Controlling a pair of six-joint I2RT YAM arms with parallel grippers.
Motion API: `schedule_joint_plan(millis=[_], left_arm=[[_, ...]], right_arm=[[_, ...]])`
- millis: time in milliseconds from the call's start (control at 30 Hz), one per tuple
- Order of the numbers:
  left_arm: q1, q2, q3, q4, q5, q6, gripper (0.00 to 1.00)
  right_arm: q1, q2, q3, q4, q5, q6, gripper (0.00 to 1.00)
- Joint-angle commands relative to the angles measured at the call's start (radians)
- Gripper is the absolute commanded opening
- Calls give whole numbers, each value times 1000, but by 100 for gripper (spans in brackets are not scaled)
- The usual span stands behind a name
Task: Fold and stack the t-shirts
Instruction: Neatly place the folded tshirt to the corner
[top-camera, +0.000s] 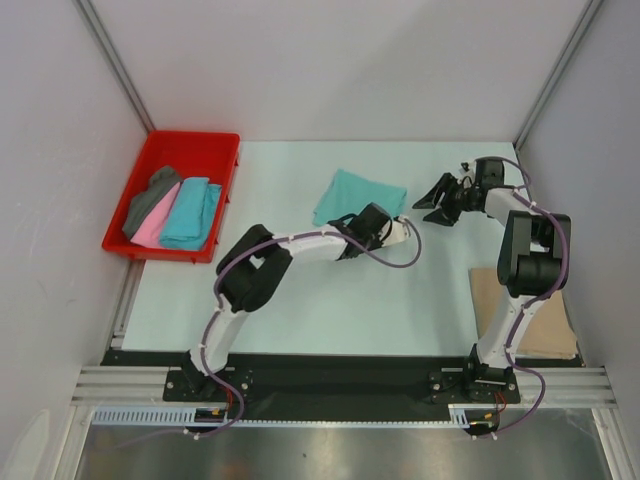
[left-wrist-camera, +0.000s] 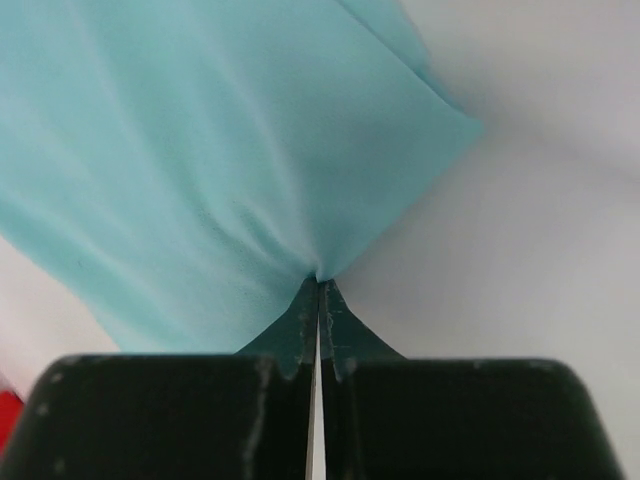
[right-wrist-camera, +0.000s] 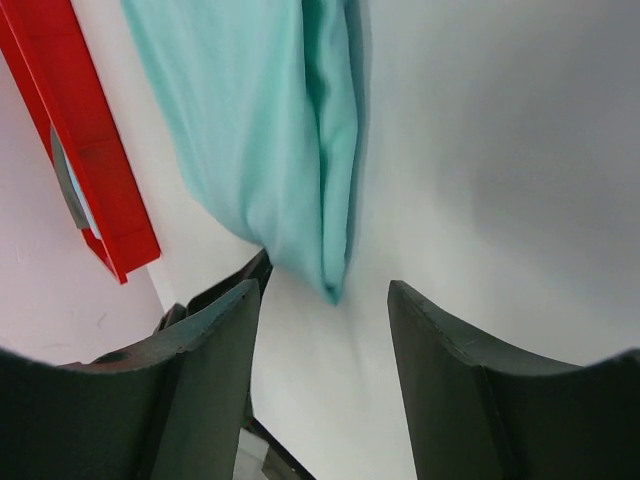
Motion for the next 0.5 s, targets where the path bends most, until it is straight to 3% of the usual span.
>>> schedule_joint_plan(millis=[0,100,133,167,367,467], left_arm=[[-48,-180,-201,3,-2,-103,0],[-73,-294,-278,-14,-9,-221,5],[-79,-308,-277,-32,-25,-291,17],[-85,-317,-266,-93,-32,-330,39],[-90,-460,-240,-234,4,-600,60],[-87,-553,-304,-206,132,-816,70]], right_arm=[[-3,-59,-42,-12,-6,-14,60],[-3,-96,-106,-2,-3,-19,60],[-2,-107,-125,4,-3,-20,60],[0,-123,-152,5,-3,-22,60],[6,-182,-180,-16,3,-32,60],[8,-193,-176,-42,3,-45,60]])
